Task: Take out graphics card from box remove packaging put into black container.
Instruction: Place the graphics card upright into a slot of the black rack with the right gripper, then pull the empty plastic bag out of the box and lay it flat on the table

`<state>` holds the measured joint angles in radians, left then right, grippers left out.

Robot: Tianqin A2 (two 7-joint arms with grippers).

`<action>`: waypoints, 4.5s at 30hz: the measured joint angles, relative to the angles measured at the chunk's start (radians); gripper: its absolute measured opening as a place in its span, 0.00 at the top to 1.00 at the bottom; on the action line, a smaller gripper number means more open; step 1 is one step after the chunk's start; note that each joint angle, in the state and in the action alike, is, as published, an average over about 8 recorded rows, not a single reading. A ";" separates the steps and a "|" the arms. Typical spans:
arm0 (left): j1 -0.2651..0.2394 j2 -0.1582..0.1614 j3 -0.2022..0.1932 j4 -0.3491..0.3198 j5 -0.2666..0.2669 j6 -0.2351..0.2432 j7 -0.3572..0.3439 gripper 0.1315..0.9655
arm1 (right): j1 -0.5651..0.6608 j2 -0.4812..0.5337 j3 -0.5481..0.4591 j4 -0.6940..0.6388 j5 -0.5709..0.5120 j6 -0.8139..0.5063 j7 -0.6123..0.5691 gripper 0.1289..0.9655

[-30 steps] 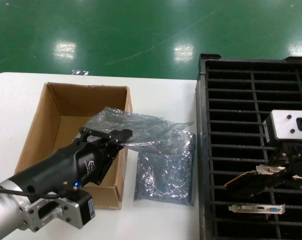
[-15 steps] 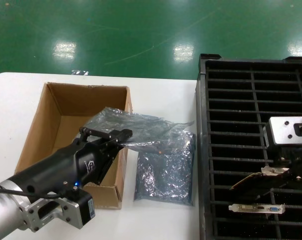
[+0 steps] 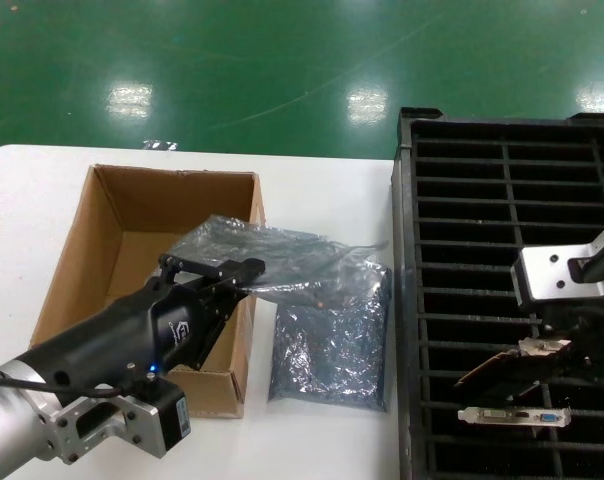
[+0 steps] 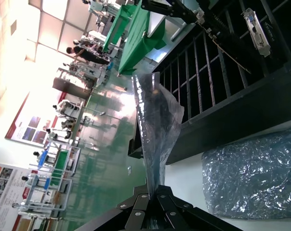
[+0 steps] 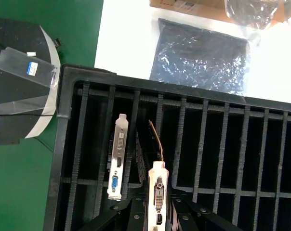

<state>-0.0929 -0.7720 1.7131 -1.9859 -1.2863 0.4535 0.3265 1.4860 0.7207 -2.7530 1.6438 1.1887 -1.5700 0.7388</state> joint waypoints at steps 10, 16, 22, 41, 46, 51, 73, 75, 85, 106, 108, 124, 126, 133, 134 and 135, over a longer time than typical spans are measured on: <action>0.000 0.000 0.000 0.000 0.000 0.000 0.000 0.99 | -0.021 -0.031 0.000 -0.024 -0.020 0.000 0.017 0.93; 0.000 0.000 0.000 0.000 0.000 0.000 0.000 0.99 | -0.021 -0.052 0.000 -0.033 -0.025 0.000 0.029 0.93; 0.000 0.000 0.000 0.000 0.000 0.000 0.000 0.99 | -0.032 -0.074 0.000 -0.030 -0.034 0.000 0.036 0.93; 0.000 0.000 0.000 0.000 0.000 0.000 0.000 0.99 | -0.035 -0.079 0.000 -0.029 -0.036 0.000 0.037 0.93; 0.000 0.000 0.000 0.000 0.000 0.000 0.000 0.99 | -0.035 -0.079 0.000 -0.029 -0.036 0.000 0.037 0.83; 0.000 0.000 0.000 0.000 0.000 0.000 0.000 0.99 | -0.035 -0.079 0.000 -0.029 -0.036 0.000 0.037 0.73; -0.009 0.119 -0.038 -0.039 0.180 0.126 -0.208 0.99 | -0.037 -0.079 0.002 -0.029 -0.037 0.002 0.037 0.25; -0.016 0.181 -0.056 -0.050 0.229 0.192 -0.291 0.99 | -0.037 -0.079 0.002 -0.029 -0.037 0.001 0.037 0.21; -0.014 0.570 -0.172 -0.061 0.381 0.513 -0.708 0.99 | -0.037 -0.079 0.002 -0.029 -0.037 0.001 0.037 0.06; -0.055 0.771 -0.130 0.200 0.725 0.244 -1.359 0.99 | -0.037 -0.079 0.002 -0.029 -0.037 0.001 0.036 0.00; -0.073 0.771 -0.122 0.235 0.714 0.216 -1.351 0.99 | -0.037 -0.079 0.002 -0.029 -0.037 0.001 0.036 0.00; -0.112 0.770 -0.142 0.318 0.672 0.189 -1.220 0.96 | -0.036 -0.079 0.001 -0.029 -0.037 0.001 0.037 0.00; -0.109 0.769 -0.143 0.302 0.668 0.200 -1.201 0.95 | -0.036 -0.079 0.001 -0.029 -0.037 0.001 0.037 0.00; -0.093 0.764 -0.135 0.191 0.660 0.264 -1.139 0.84 | -0.036 -0.079 0.001 -0.029 -0.037 0.001 0.037 0.00; -0.090 0.763 -0.134 0.173 0.661 0.275 -1.132 0.83 | -0.036 -0.079 0.001 -0.029 -0.037 0.001 0.037 0.00; -0.088 0.763 -0.135 0.156 0.662 0.285 -1.127 0.83 | -0.036 -0.079 0.001 -0.029 -0.037 0.001 0.037 0.00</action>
<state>-0.1810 -0.0093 1.5782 -1.8294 -0.6242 0.7385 -0.8003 1.4498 0.6412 -2.7517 1.6145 1.1519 -1.5692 0.7756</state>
